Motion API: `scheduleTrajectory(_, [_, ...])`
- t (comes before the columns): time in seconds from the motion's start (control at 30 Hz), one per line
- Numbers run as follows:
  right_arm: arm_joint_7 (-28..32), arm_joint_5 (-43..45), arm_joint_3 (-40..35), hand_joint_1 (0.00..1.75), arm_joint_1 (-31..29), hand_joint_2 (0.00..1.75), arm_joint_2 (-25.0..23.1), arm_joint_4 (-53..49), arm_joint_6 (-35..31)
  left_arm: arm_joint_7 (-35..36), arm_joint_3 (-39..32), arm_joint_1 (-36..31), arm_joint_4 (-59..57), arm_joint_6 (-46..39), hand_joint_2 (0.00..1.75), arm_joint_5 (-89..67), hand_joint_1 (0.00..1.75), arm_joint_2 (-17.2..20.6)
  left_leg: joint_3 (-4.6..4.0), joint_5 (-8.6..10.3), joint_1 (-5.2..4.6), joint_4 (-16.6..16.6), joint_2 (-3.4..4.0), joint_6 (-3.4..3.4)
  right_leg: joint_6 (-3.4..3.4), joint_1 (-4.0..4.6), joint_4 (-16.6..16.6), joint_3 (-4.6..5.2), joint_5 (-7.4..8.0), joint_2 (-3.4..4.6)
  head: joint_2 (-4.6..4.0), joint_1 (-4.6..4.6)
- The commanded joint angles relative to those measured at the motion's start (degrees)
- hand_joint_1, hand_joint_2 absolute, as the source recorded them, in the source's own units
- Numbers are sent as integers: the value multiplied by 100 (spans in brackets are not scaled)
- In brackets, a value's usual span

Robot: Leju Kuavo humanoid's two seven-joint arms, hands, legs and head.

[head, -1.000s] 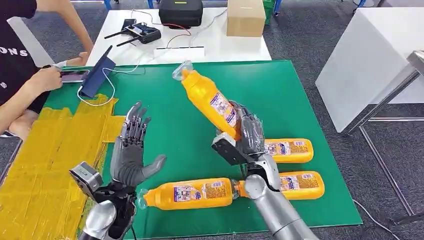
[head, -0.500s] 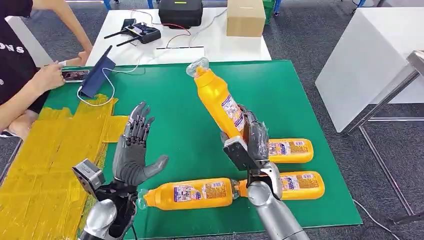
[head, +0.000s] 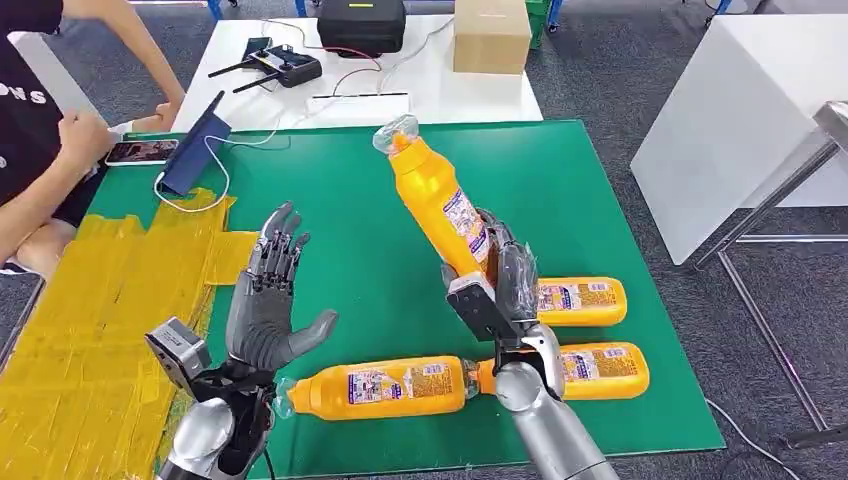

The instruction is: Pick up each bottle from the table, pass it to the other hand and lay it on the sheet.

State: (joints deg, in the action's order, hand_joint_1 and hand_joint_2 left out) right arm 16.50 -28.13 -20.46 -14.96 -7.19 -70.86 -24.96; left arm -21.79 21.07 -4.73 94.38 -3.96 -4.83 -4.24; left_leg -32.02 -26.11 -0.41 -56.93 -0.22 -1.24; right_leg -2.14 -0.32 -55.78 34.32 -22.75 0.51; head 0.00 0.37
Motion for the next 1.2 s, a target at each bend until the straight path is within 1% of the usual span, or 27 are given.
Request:
scheduleTrajectory(0.03, [2,18,160,166,-117,175,-13,26,32,35,109,-202,-301,5,175,7,0,87,18,-7,7,1,-4,10,4,7,3,-21,-7,-10,0,0])
scheduleTrajectory(0.07, [2,18,160,166,-117,175,-13,26,32,35,109,-202,-301,5,175,7,0,87,16,-6,5,2,-5,10,4,5,3,-18,-7,-10,0,0])
scheduleTrajectory(0.1, [722,234,-560,173,-190,175,182,7,752,497,199,-302,-485,725,175,727,0,104,8,-2,2,2,-5,6,2,2,2,-10,-4,-8,0,0])
scheduleTrajectory(0.13, [934,-71,-917,171,-47,175,-249,230,1195,480,190,-535,-779,776,175,1097,0,116,17,-6,5,2,-4,10,4,5,3,-19,-7,-10,0,0])
scheduleTrajectory(0.17, [899,-243,-1195,171,-46,175,-507,524,828,359,209,-686,-1054,774,175,1139,0,85,10,-2,2,4,2,8,4,2,2,-9,-2,-1,0,0])
scheduleTrajectory(0.2, [889,-178,-1428,175,-112,175,-597,755,554,287,239,-763,-1190,763,175,1159,0,83,21,-6,8,5,6,13,8,8,4,-19,-4,1,0,0])
scheduleTrajectory(0.23, [883,-154,-1486,171,-118,175,-614,787,511,275,237,-774,-1205,759,175,1171,0,80,21,-4,6,9,10,12,7,6,6,-18,-2,6,0,2])
scheduleTrajectory(0.3, [869,29,-1637,171,-208,175,-487,788,443,252,248,-767,-1188,758,175,1237,0,101,23,-7,13,8,24,12,8,11,7,-18,1,21,0,0])
scheduleTrajectory(0.37, [846,118,-1681,175,-253,175,-367,716,470,266,247,-750,-1156,760,175,1292,0,122,36,-11,19,10,23,21,12,15,7,-28,-4,15,0,-7])
scheduleTrajectory(0.4, [841,138,-1690,173,-265,175,-334,699,483,272,248,-753,-1153,760,175,1308,0,125,22,0,13,12,-8,15,7,14,7,-19,-6,-15,0,-4])
scheduleTrajectory(0.43, [828,176,-1702,173,-277,175,-306,689,501,276,251,-751,-1143,762,175,1330,0,133,15,-1,17,5,-18,12,6,18,8,-18,-8,-21,0,0])
scheduleTrajectory(0.5, [828,176,-1702,173,-277,175,-306,689,501,276,251,-751,-1143,762,175,1330,0,133,5,0,15,6,3,9,5,15,3,-7,-3,-6,0,0])
scheduleTrajectory(0.53, [824,198,-1701,173,-285,175,-301,697,502,281,243,-750,-1136,765,175,1360,0,132,18,-5,16,7,10,12,4,15,5,-20,-5,-4,0,2])
scheduleTrajectory(0.57, [827,209,-1710,171,-289,175,-298,698,497,285,241,-755,-1136,766,175,1376,0,136,11,-2,16,6,2,11,5,14,5,-15,-5,-10,0,0])
scheduleTrajectory(0.6, [827,211,-1711,175,-291,175,-298,697,496,286,238,-758,-1136,766,175,1380,0,137,18,-4,16,6,-2,13,5,15,5,-22,-8,-15,0,2])
scheduleTrajectory(0.63, [833,210,-1717,171,-295,175,-296,690,484,289,232,-769,-1138,767,175,1392,0,144,22,-7,18,5,-4,15,6,17,5,-29,-11,-20,0,2])
scheduleTrajectory(0.67, [833,210,-1720,171,-296,175,-298,688,480,291,231,-774,-1138,769,175,1397,0,146,24,-7,19,4,-9,17,7,18,6,-32,-13,-25,0,2])
scheduleTrajectory(0.7, [833,210,-1720,171,-296,175,-298,688,480,291,231,-774,-1138,769,175,1397,0,146,8,-1,13,4,-8,13,6,13,4,-15,-6,-19,2,2])
scheduleTrajectory(0.73, [833,210,-1724,171,-302,175,-298,688,480,298,222,-789,-1143,776,175,1413,0,151,6,-1,11,5,-4,12,6,11,4,-11,-5,-15,0,2])
scheduleTrajectory(0.77, [832,205,-1734,175,-307,175,-298,694,469,303,223,-802,-1150,781,175,1424,0,155,15,-5,13,5,-2,15,8,13,4,-20,-8,-15,0,0])
scheduleTrajectory(0.87, [827,193,-1760,171,-322,175,-297,725,452,316,223,-830,-1167,798,175,1461,0,154,10,-1,13,5,-5,15,8,13,4,-15,-6,-18,0,2])
scheduleTrajectory(0.9, [824,193,-1768,171,-329,175,-297,737,450,322,224,-841,-1172,806,175,1477,0,154,19,-5,16,4,-5,18,10,17,4,-25,-9,-19,0,2])
scheduleTrajectory(1.07, [821,196,-1778,173,-341,175,-297,764,446,331,223,-882,-1182,819,175,1502,0,149,1,2,11,4,-4,11,5,11,3,-4,-3,-16,0,0])
scheduleTrajectory(1.17, [818,192,-1794,175,-338,175,-289,783,440,329,214,-916,-1164,830,175,1552,0,148,14,-5,16,3,-3,15,7,16,5,-19,-8,-17,0,2])
scheduleTrajectory(1.2, [825,186,-1803,171,-333,175,-286,800,428,338,175,-952,-1139,849,175,1647,0,138,6,0,12,4,-5,12,6,12,3,-10,-5,-18,0,0])
